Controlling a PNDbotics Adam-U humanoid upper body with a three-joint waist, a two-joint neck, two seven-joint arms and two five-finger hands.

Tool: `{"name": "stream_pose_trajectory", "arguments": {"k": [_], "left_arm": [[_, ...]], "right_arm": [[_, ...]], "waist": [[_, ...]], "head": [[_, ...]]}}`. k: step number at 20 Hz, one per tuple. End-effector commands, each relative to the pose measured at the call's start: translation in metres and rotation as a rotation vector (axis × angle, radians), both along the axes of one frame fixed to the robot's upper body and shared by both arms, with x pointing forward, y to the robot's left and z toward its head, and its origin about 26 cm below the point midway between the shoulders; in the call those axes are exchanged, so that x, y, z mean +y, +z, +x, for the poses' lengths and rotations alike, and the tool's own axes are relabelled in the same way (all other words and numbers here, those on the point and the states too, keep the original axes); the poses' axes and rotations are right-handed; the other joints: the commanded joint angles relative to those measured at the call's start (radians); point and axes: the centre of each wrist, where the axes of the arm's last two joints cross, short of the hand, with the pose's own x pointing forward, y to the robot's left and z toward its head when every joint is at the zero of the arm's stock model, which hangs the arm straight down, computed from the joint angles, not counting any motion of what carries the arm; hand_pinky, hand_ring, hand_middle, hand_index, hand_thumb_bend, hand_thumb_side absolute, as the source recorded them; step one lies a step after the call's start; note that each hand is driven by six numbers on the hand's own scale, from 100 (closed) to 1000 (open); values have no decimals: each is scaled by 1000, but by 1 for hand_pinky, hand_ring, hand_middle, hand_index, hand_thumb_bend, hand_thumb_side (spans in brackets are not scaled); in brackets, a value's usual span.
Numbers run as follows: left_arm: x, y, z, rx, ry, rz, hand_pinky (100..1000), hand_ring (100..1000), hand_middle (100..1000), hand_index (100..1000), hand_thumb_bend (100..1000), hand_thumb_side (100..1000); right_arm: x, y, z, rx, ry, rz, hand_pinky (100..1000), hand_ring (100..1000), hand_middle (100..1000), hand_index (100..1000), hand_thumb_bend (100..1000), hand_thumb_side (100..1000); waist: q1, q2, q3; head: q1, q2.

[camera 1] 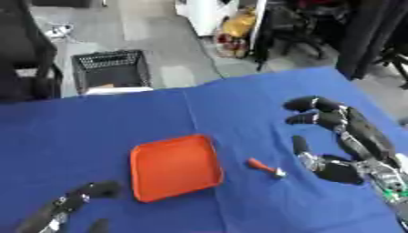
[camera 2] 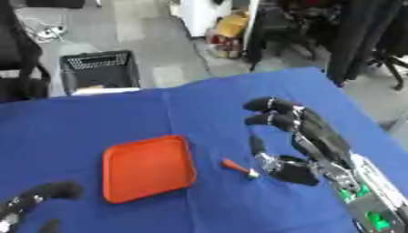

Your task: Pick up objects on the table and place them in the box.

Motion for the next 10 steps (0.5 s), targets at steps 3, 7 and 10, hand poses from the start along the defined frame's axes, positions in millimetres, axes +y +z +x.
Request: {"name": "stream_pose_trajectory", "arguments": {"k": [3, 7, 10], "left_arm": [[-1, 5, 0, -20, -1, -1, 906, 799, 860, 1000, 100, 701], [-1, 5, 0, -20, 0, -2, 906, 798, 860, 1000, 100, 701], [-1, 6, 0, -20, 0, -1, 906, 798, 859, 1000, 100, 692]], "right_arm": [[0, 5, -1, -16, 6, -10, 704, 763, 786, 716, 100, 303], [-1, 5, -1, -16, 6, -10, 705, 763, 786, 716, 100, 300], [-1, 5, -1, -15, 6, -11, 705, 763, 786, 716, 100, 302]], "waist": [[0, -8, 1], [0, -8, 1], [0, -8, 1]], "head": [[-6, -6], [-6, -6], [-5, -7]]}}
